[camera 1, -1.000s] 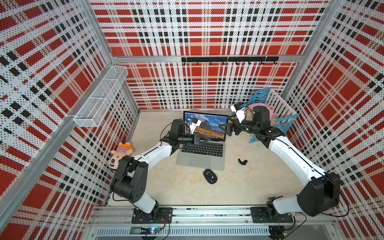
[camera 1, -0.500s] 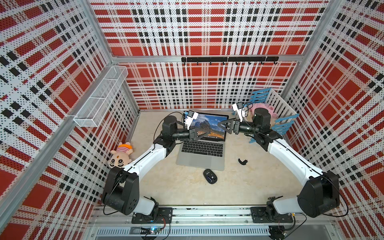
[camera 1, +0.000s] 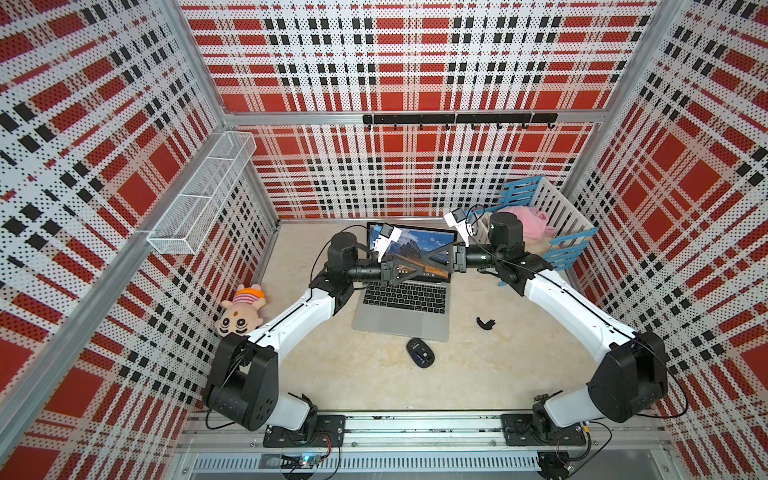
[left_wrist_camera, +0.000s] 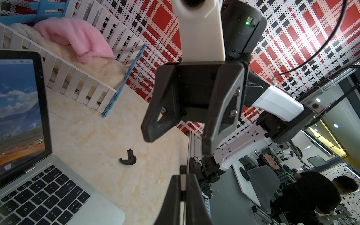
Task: Remove the wireless mouse receiver from the laptop
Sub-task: Adjust the USB plug.
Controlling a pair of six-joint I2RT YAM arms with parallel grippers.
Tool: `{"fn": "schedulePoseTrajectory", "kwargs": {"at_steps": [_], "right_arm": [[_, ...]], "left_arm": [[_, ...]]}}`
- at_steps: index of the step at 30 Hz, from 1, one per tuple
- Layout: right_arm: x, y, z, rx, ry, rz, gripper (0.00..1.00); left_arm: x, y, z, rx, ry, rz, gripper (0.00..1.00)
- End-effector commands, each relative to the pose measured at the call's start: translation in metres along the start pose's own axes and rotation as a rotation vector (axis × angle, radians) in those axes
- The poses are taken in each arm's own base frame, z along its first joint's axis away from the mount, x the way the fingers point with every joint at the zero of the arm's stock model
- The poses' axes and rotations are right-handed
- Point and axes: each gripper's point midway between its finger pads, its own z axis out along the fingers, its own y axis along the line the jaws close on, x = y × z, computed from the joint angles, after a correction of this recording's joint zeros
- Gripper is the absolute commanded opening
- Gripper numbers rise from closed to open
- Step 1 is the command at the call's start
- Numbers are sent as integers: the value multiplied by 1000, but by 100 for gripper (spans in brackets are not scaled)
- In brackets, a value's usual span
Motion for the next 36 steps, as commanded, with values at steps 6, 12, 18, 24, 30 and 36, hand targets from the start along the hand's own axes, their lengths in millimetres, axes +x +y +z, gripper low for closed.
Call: {"fn": "schedulePoseTrajectory", "kwargs": {"at_steps": [6, 12, 18, 24, 30, 36], "right_arm": [[10, 7, 3, -38, 41, -1, 37], [16, 10, 2, -46, 52, 7, 34], [22, 16, 10, -78, 78, 3, 33], [20, 19, 15, -94, 74, -2, 33], [21, 21, 16, -100, 75, -8, 24], [21, 20, 17, -101, 70, -7, 16]], "left_arm": [[-11, -11, -9, 16, -21, 61, 0], [-13, -12, -16, 10, -30, 65, 0], [-11, -12, -16, 10, -29, 64, 0], [-9, -15, -15, 24, -19, 67, 0], [-8, -16, -16, 26, -17, 66, 0], [-6, -16, -15, 29, -13, 62, 0]]}}
